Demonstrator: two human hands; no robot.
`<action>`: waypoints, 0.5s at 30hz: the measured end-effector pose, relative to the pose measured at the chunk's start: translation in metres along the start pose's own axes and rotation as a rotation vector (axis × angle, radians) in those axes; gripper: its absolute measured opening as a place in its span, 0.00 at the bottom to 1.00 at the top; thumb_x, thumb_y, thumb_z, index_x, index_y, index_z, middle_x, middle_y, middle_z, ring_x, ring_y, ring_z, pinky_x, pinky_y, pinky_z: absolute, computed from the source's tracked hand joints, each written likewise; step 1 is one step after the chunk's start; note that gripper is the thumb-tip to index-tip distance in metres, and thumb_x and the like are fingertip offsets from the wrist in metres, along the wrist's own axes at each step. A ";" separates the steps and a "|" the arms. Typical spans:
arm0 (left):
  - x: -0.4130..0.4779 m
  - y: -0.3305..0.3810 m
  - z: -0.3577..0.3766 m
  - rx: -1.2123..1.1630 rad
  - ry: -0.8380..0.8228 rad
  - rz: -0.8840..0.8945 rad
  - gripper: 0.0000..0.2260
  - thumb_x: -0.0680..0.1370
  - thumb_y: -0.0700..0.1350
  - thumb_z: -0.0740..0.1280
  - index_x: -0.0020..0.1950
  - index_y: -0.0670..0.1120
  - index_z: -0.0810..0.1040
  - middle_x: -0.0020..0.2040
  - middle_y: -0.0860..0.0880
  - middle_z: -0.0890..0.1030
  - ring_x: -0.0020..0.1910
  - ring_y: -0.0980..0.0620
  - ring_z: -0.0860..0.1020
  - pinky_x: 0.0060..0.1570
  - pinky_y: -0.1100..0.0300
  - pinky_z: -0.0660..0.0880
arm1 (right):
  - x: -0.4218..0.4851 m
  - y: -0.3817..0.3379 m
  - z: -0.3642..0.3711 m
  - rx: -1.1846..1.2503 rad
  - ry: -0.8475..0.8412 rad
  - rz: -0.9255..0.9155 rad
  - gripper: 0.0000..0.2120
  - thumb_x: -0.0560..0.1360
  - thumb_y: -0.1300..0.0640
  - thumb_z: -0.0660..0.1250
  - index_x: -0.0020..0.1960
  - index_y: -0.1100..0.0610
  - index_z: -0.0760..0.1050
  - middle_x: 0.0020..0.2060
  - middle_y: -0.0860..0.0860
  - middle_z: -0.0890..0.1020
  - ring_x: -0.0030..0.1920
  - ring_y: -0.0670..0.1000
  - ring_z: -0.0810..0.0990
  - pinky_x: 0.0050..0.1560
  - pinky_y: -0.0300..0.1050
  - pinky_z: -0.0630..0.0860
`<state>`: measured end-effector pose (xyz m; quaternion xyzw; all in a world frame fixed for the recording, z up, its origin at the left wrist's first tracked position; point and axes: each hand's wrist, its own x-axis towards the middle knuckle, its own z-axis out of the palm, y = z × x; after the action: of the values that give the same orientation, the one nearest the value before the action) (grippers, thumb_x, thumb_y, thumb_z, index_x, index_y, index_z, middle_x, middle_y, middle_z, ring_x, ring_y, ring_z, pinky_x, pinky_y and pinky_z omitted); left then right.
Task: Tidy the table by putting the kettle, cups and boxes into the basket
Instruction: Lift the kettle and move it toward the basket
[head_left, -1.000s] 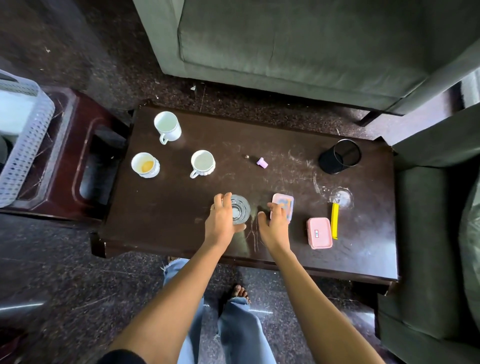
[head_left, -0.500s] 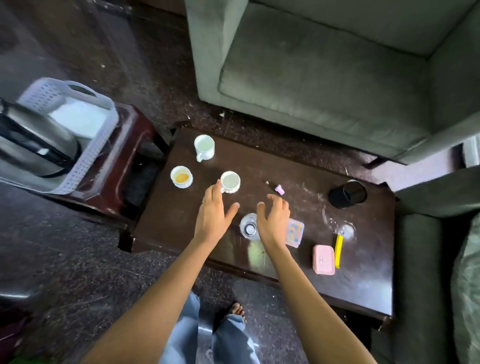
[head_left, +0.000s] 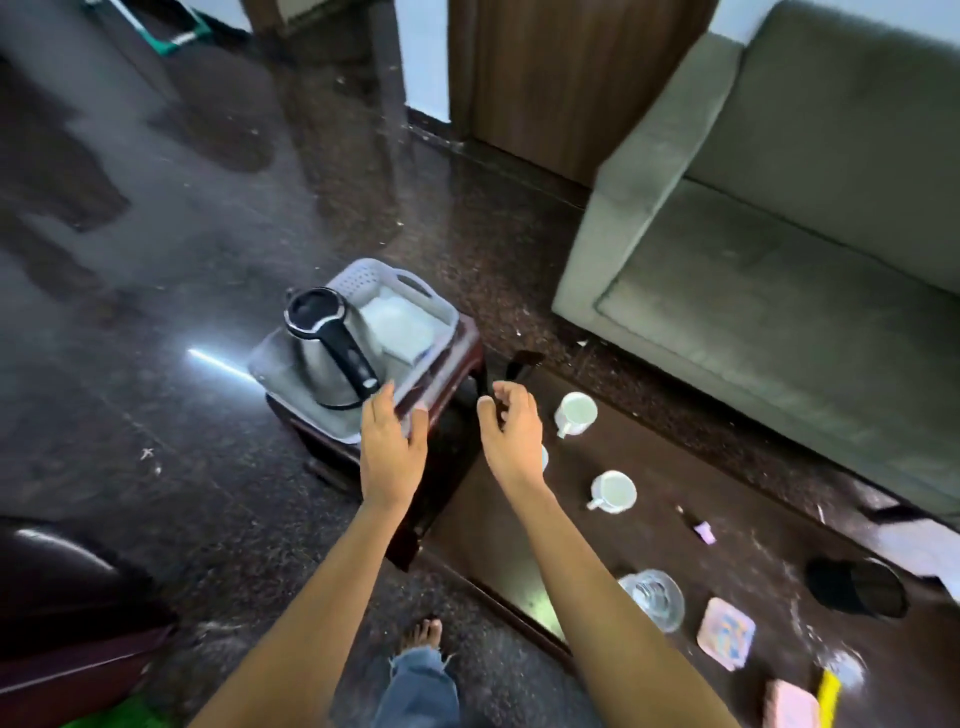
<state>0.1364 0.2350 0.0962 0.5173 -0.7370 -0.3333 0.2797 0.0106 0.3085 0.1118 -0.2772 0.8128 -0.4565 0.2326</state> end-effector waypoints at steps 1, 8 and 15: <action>0.010 -0.009 -0.013 -0.011 0.029 -0.022 0.23 0.81 0.51 0.60 0.71 0.40 0.65 0.65 0.42 0.72 0.64 0.46 0.72 0.63 0.54 0.71 | 0.006 -0.012 0.018 0.002 -0.037 -0.022 0.15 0.79 0.54 0.63 0.63 0.59 0.73 0.58 0.54 0.77 0.60 0.53 0.76 0.63 0.51 0.73; 0.061 -0.070 -0.080 -0.011 0.054 -0.134 0.23 0.80 0.50 0.61 0.72 0.40 0.63 0.66 0.42 0.70 0.64 0.46 0.71 0.63 0.56 0.69 | 0.038 -0.072 0.124 0.024 -0.310 0.023 0.19 0.81 0.49 0.60 0.67 0.59 0.69 0.62 0.55 0.78 0.62 0.54 0.76 0.56 0.40 0.68; 0.077 -0.116 -0.107 0.005 0.025 -0.200 0.23 0.80 0.47 0.62 0.71 0.39 0.65 0.66 0.42 0.70 0.65 0.46 0.70 0.65 0.53 0.69 | 0.063 -0.084 0.185 0.025 -0.311 0.103 0.22 0.82 0.47 0.54 0.68 0.62 0.66 0.62 0.59 0.75 0.63 0.59 0.73 0.55 0.43 0.65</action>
<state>0.2604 0.1123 0.0771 0.5928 -0.6791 -0.3513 0.2529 0.1010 0.1170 0.0893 -0.2996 0.7743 -0.4057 0.3823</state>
